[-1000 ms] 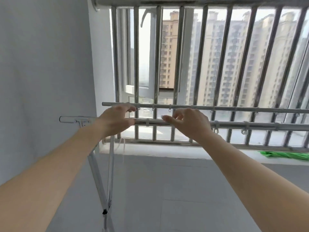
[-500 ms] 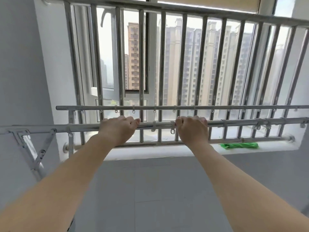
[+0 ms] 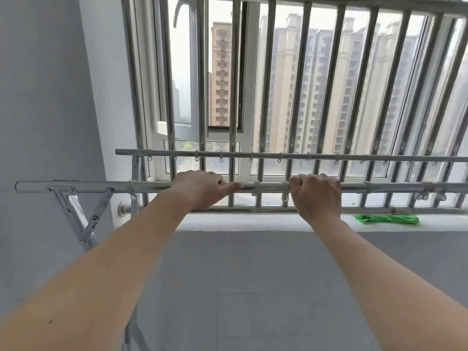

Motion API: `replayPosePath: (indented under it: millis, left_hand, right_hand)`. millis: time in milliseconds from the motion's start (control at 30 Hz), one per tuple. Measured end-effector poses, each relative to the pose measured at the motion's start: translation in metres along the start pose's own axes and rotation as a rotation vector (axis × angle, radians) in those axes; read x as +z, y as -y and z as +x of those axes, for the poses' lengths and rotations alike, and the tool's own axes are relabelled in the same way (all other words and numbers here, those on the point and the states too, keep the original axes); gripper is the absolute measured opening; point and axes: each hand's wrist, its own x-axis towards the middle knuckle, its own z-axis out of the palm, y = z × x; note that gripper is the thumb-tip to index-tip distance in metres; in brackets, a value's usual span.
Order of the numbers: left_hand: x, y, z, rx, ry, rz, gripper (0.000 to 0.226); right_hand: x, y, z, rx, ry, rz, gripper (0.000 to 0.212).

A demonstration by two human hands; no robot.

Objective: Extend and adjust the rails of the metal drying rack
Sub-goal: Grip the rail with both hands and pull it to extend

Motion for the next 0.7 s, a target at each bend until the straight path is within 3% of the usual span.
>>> replayPosePath:
  millis: [100,267,700]
  left_hand:
    - [0.002,0.008,-0.008,0.013,-0.169,0.070,0.071]
    - [0.005,0.008,-0.014,0.027,-0.315,0.104,0.083]
    - [-0.007,0.036,-0.069,0.034,-0.417,0.113,0.078]
  right_hand:
    - [-0.002,-0.002,0.002,-0.009,-0.008,0.006,0.050]
    - [-0.004,0.005,-0.003,0.007,-0.108,-0.002,0.058]
    - [-0.028,0.041,-0.026,-0.036,-0.121,0.063,0.055]
